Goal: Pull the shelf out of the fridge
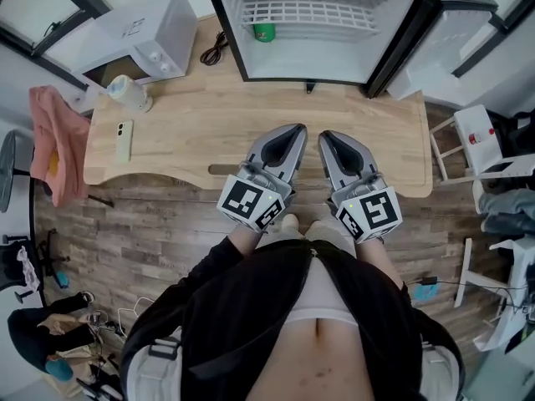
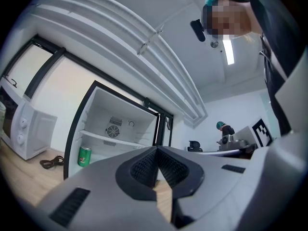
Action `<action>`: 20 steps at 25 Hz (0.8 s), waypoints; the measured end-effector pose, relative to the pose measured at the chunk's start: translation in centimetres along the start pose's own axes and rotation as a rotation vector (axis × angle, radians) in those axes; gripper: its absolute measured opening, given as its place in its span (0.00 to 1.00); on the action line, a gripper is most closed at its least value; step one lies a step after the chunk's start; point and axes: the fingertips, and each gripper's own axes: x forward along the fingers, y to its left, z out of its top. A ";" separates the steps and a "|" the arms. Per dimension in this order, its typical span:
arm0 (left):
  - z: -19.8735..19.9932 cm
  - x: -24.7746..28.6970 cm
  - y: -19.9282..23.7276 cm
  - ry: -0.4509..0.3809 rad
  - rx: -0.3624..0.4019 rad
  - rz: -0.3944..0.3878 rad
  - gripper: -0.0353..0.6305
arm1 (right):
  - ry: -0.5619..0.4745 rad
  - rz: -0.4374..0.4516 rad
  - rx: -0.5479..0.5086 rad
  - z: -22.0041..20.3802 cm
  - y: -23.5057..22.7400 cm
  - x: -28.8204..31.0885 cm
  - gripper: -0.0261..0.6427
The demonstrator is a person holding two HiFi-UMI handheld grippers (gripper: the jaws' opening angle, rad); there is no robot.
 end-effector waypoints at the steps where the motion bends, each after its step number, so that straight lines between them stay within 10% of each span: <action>1: -0.1 0.2 0.2 0.004 -0.002 -0.003 0.06 | 0.000 -0.009 0.003 -0.1 -0.2 0.1 0.10; 20: -0.1 11.5 8.3 -0.011 0.029 0.062 0.06 | -0.011 0.053 -0.005 0.7 -10.6 9.5 0.10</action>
